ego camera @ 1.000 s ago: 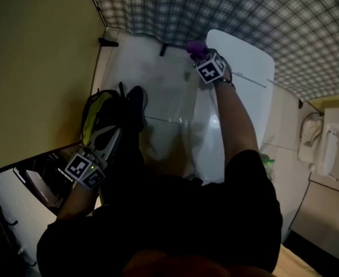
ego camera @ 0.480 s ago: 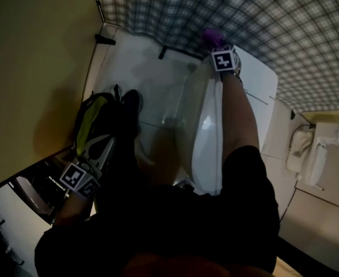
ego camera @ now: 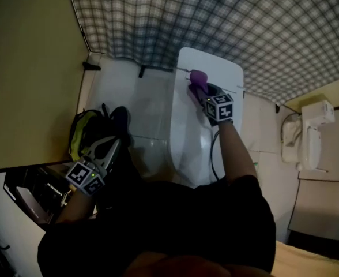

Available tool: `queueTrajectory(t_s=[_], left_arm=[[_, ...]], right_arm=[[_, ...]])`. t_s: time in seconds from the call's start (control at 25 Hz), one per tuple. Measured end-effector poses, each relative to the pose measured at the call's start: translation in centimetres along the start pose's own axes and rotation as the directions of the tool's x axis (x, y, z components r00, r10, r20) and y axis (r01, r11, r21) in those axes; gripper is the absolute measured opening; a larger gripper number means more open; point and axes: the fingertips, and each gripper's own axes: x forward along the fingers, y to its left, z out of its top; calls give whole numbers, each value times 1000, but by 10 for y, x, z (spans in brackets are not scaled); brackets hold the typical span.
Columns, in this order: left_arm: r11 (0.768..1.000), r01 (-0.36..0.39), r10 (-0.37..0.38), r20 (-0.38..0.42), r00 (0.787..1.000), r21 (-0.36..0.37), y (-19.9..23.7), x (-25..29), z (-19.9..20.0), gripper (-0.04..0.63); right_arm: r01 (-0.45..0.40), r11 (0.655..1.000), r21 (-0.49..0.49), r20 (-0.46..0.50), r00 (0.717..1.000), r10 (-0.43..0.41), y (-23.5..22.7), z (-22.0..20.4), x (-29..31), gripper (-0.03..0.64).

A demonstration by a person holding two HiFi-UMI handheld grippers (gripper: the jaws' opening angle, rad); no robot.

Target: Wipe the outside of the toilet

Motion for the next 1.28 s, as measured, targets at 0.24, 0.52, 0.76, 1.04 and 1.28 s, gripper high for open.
queueTrajectory(t_s=[0.24, 0.52, 0.76, 1.04, 1.28], left_arm=[[988, 152, -152, -9, 988, 37, -104, 63, -11, 3], [971, 239, -239, 5, 971, 22, -202, 118, -35, 3], [964, 259, -255, -77, 964, 52, -236, 135, -73, 4], [969, 237, -222, -164, 961, 74, -235, 153, -116, 3], [983, 177, -162, -217, 963, 53, -210, 141, -137, 3]], right_arm=[[-38, 989, 142, 59, 998, 30, 10, -84, -158, 92], [-33, 971, 236, 96, 995, 11, 14, -159, -273, 92], [-19, 959, 283, 127, 992, -18, 19, -181, -318, 92], [-48, 915, 401, 190, 981, -32, 52, -208, -321, 92], [-56, 907, 418, 188, 982, -27, 67, -215, -306, 92]])
